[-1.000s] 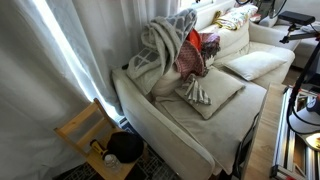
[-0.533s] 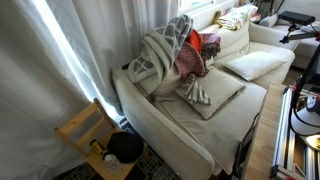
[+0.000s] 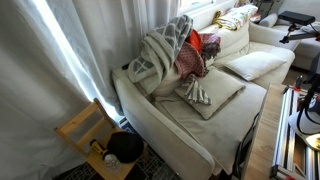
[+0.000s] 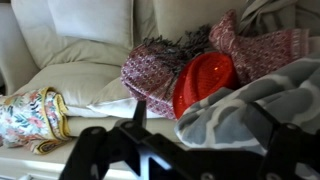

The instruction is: Put the white and grey blanket on the backrest of the sofa.

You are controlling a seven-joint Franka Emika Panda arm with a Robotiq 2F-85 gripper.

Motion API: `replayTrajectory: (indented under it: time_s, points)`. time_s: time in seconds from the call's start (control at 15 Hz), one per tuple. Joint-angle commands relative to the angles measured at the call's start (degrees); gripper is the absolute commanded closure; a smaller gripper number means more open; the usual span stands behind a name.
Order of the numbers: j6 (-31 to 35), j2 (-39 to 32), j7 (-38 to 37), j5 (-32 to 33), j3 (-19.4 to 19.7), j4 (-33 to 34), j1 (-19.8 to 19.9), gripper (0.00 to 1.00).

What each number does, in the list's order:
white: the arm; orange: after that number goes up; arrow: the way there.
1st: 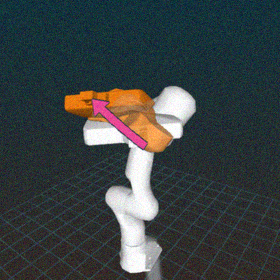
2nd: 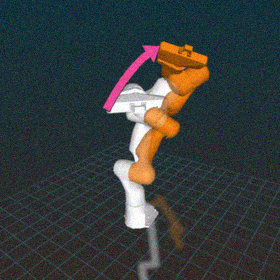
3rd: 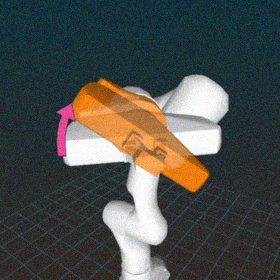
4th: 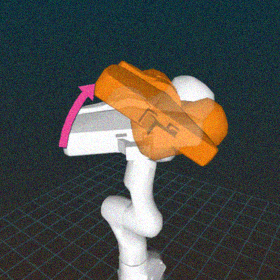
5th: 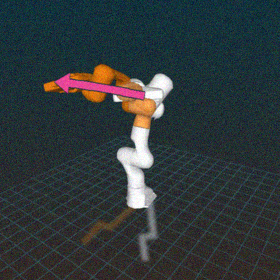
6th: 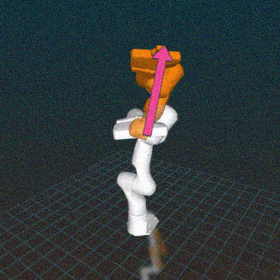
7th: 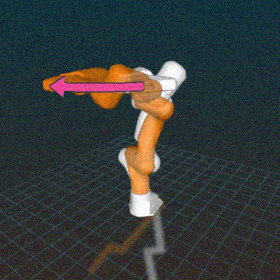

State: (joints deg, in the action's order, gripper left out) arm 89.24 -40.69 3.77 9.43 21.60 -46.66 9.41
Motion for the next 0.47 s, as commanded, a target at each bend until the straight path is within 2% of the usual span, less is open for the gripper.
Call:
replayTrajectory:
  time_s: [0.0,0.07,0.13,0.4]
  points:
    - [-4.33,6.55,5.35,-4.5,-3.0,-6.47,0.58,0.0]
    - [-5.15,7.07,6.85,-6.2,-3.62,-6.76,1.34,0.0]
    - [-4.1,3.73,4.0,-3.53,-1.88,-2.27,0.05,0.0]
    - [-4.63,5.6,6.06,-5.22,-2.63,-4.48,0.77,0.0]
